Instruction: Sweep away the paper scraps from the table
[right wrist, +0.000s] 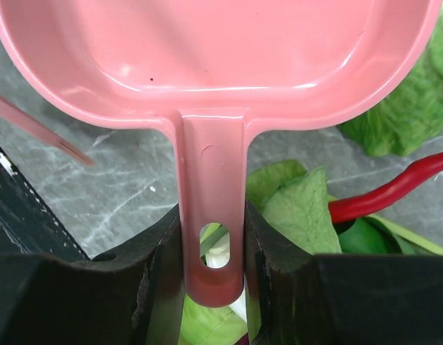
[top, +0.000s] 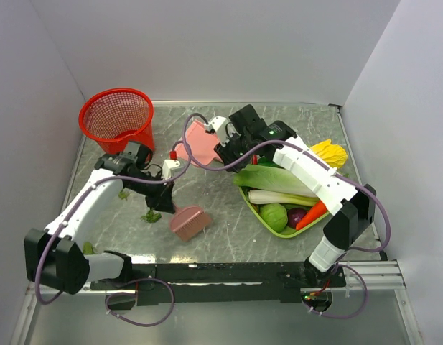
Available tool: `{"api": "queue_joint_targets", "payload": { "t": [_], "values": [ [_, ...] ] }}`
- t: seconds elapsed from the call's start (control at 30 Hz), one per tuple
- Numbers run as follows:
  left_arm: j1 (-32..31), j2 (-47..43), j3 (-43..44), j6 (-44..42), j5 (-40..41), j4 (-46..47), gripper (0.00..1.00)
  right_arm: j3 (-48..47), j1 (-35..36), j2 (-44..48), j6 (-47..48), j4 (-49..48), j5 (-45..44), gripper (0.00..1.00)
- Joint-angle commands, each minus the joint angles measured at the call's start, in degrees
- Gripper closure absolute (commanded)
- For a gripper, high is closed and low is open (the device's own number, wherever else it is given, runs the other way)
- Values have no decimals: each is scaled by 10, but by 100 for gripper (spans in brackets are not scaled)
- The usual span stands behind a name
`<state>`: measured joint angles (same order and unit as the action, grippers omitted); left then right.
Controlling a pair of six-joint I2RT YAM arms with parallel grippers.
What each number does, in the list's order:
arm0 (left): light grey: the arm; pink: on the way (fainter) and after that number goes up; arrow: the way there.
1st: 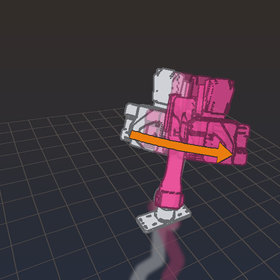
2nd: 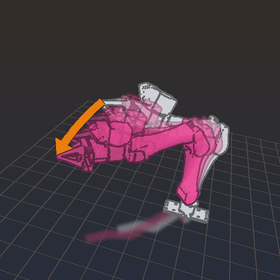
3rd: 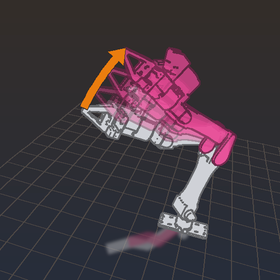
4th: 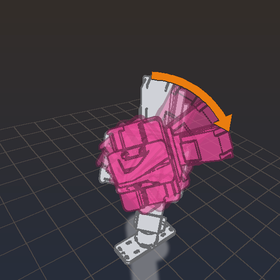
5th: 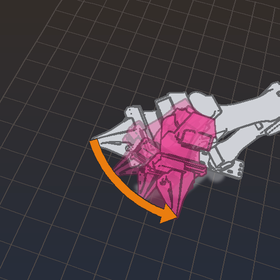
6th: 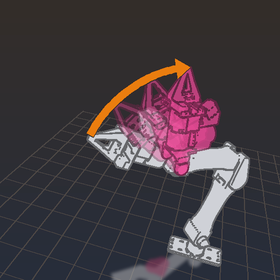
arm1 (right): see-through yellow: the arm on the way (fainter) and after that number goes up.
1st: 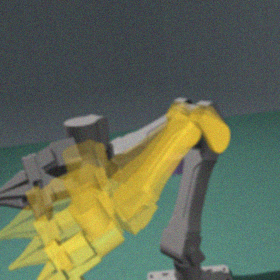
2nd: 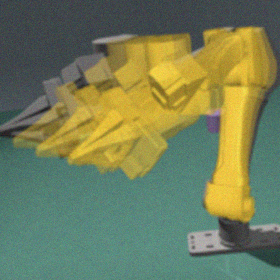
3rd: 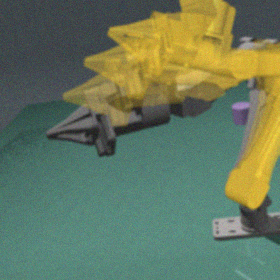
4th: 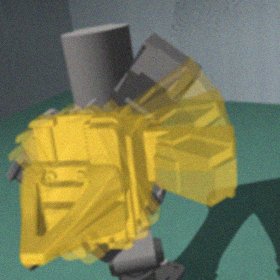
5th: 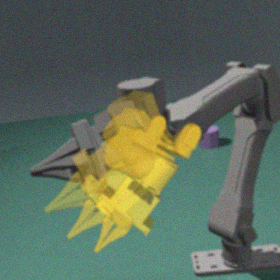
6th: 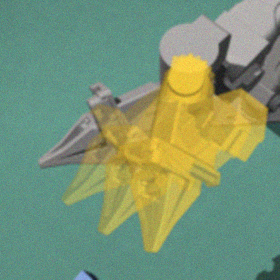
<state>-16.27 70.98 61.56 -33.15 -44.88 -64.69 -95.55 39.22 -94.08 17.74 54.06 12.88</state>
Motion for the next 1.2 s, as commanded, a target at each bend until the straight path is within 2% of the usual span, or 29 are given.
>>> {"api": "queue_joint_targets", "payload": {
  "t": [0.0,0.13,0.37,0.53,0.67,0.77,0.83,0.87,0.93,0.97,1.0,1.1,1.17],
  "values": [
    [-9,16,-8,42,-14,83,99,-29,-1,-1,-5,-12,6,100],
    [-8,21,-17,94,100,120,99,0,-1,9,2,-18,-15,100],
    [13,-44,-36,86,233,116,99,51,-8,35,27,-26,-23,100],
    [29,-95,-31,90,255,115,99,62,-8,30,45,-9,-12,100],
    [40,-120,14,84,182,65,99,70,-7,29,53,-1,-5,100],
    [42,-131,57,94,200,36,99,70,-1,30,63,3,-8,100],
    [42,-131,92,88,236,11,99,65,9,27,67,4,-13,100],
    [42,-130,103,75,284,-16,99,63,14,25,69,5,-19,100],
    [43,-129,134,56,331,-45,99,56,27,21,77,10,-28,100],
    [44,-133,140,32,360,-58,99,55,34,15,82,17,-31,100],
    [46,-138,141,26,424,-66,99,55,40,13,87,18,-37,100],
    [51,-144,144,29,528,-80,99,55,52,-3,109,36,-44,100],
    [61,-139,139,44,553,-90,99,55,55,-18,122,41,-44,100]
  ]
}}
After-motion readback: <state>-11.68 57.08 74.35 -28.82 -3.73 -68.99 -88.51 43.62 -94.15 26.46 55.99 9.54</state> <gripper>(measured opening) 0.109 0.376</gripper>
